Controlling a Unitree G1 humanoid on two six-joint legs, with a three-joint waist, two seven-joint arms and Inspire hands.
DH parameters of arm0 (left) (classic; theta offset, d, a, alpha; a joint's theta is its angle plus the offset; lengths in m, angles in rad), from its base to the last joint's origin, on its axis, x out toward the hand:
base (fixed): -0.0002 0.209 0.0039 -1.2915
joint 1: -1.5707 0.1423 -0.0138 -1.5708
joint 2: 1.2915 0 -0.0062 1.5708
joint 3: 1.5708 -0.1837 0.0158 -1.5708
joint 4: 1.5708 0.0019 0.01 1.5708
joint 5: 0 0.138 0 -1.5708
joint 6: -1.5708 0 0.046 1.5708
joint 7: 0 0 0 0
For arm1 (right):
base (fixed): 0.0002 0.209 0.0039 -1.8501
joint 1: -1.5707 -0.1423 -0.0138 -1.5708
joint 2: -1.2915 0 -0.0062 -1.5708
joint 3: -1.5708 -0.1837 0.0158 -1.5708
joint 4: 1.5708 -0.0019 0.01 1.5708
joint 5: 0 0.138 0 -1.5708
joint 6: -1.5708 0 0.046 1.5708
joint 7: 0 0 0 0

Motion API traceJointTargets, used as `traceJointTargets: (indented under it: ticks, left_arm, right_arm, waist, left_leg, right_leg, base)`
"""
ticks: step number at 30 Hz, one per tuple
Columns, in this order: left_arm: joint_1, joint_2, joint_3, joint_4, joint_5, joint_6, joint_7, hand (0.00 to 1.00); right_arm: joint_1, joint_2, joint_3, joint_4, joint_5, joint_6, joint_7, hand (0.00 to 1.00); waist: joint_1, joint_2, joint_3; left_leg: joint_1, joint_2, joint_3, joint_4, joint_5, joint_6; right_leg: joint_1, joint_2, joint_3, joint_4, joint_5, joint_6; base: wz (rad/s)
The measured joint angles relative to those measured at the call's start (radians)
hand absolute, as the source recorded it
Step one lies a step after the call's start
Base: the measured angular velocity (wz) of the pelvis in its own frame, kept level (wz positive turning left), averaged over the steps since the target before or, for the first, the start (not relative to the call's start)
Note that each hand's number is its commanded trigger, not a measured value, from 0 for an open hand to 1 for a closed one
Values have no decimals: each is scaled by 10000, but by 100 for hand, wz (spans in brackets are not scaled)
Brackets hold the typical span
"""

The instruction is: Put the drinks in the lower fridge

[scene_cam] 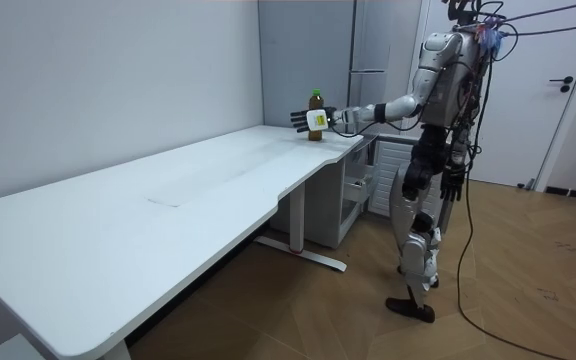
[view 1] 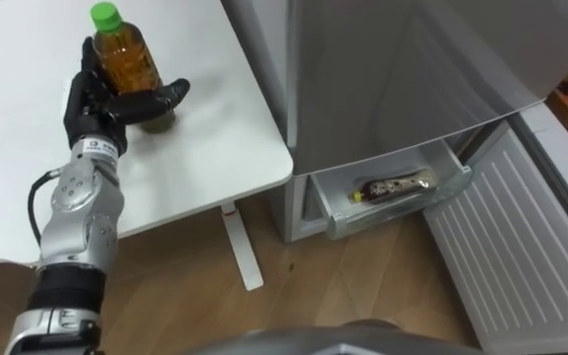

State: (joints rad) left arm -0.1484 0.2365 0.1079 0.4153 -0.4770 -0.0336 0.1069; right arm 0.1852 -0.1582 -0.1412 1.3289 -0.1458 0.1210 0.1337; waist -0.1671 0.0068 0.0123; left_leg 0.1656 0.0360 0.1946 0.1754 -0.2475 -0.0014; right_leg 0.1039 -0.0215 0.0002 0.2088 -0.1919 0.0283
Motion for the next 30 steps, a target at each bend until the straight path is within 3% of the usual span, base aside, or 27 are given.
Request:
traceJointTargets:
  ticks: [3,7,16,17,18,19,30]
  left_arm:
    - [-132,185,98,255,-18,0,95,0]
    - [-135,206,123,313,-15,0,200,0]
    - [-191,248,195,319,-15,0,426,0]
    - [-206,265,195,319,-15,0,430,4]
    - [-250,278,200,319,-15,0,457,42]
    - [-297,279,200,320,-15,0,533,100]
    - [-644,288,239,332,-339,1,627,100]
  right_arm:
    - [13,-32,1,12,-2,3,1,0]
    - [-6,-89,-2,19,-154,-2,15,0]
    - [-67,-90,-2,-12,-175,-107,9,0]
    - [-68,-90,-3,-15,-175,-107,8,0]
    - [-67,-90,-2,-15,-175,-107,9,0]
    - [-66,-89,-2,-15,-176,-108,9,0]
    - [-77,-106,5,-90,-171,-142,-13,0]
  waist:
    - [-16,124,5]
    - [-14,264,-14]
    - [-13,104,46]
    - [-13,97,43]
    - [-11,88,38]
    - [-6,82,34]
    - [63,31,-31]
  left_leg:
    - [18,36,22,-29,-4,-8]
    - [38,38,17,-59,8,-27]
    - [28,30,3,-13,11,-27]
    - [29,30,-2,-19,11,-28]
    - [28,30,-13,-25,11,-27]
    - [29,29,-22,-30,11,-28]
    - [-108,34,-38,82,11,-28]
  right_leg:
    - [-29,47,70,25,8,-13]
    - [-36,66,133,31,9,-16]
    - [-28,77,262,4,8,-18]
    - [-28,80,266,-11,9,-19]
    - [-25,83,271,-31,12,-24]
    - [-21,84,272,-33,12,-24]
    - [-177,84,293,-26,25,-43]
  base:
    - [-6]
    - [-2]
    - [0]
    - [0]
    - [0]
    - [0]
    - [0]
